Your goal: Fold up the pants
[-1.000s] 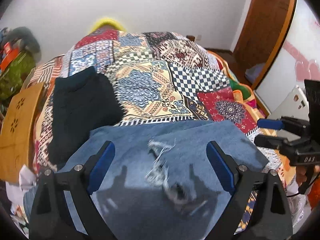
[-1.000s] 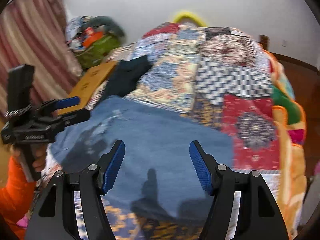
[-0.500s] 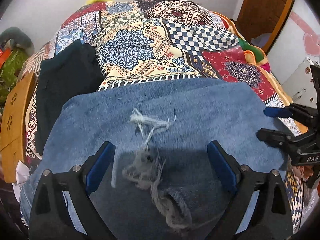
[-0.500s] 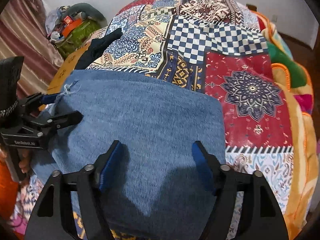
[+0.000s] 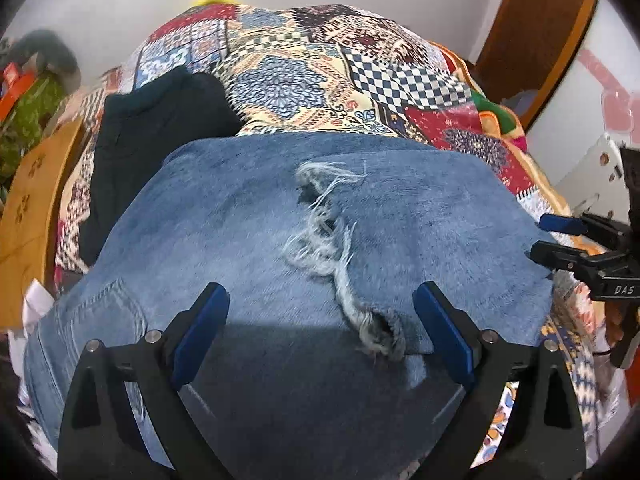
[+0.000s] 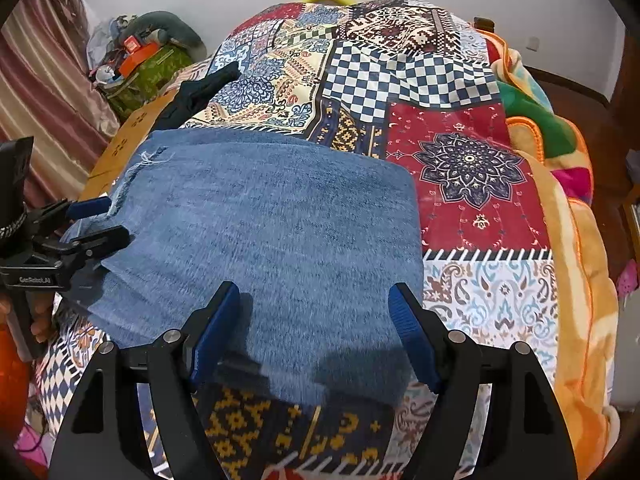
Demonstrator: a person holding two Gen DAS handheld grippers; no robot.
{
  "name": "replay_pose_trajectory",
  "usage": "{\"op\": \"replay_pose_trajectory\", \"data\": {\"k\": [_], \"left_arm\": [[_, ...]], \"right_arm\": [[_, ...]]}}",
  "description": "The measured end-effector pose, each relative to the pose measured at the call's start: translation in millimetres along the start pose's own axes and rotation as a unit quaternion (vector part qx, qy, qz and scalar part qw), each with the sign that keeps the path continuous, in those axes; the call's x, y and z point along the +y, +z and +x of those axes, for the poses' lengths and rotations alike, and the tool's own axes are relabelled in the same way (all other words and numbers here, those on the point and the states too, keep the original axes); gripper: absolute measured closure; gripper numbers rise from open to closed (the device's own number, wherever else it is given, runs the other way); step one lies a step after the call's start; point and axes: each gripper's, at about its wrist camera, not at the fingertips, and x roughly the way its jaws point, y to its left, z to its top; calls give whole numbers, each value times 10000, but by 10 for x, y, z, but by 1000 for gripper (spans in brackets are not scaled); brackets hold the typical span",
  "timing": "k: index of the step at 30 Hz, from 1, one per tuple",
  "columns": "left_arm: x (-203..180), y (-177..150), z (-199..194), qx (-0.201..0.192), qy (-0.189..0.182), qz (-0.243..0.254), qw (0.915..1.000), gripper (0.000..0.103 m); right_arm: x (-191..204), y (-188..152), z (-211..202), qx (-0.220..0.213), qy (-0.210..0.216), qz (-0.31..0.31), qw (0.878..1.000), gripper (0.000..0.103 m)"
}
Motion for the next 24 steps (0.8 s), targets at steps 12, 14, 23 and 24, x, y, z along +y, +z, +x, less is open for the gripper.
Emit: {"op": "replay_pose_trajectory", "data": {"k": [12,14,23,24], "left_arm": [[949,-315,-885,-837,532,-1364,9857,7],[1178,-458,-1013,-935,723,-1650,9792,7],[2055,-1343,-1052,-508,755,-3118,9458,7],[2134,-1449,-1009,-419,640,-3324,9400,7]], "right_arm": [[386,267,-257,-341,173,-390,9985,27],[506,348,-265,-442,261,-488,9975,26],[963,452,183,-181,351,-914,9950,24],[1001,434,271,-71,342,-962,9948,24]]}}
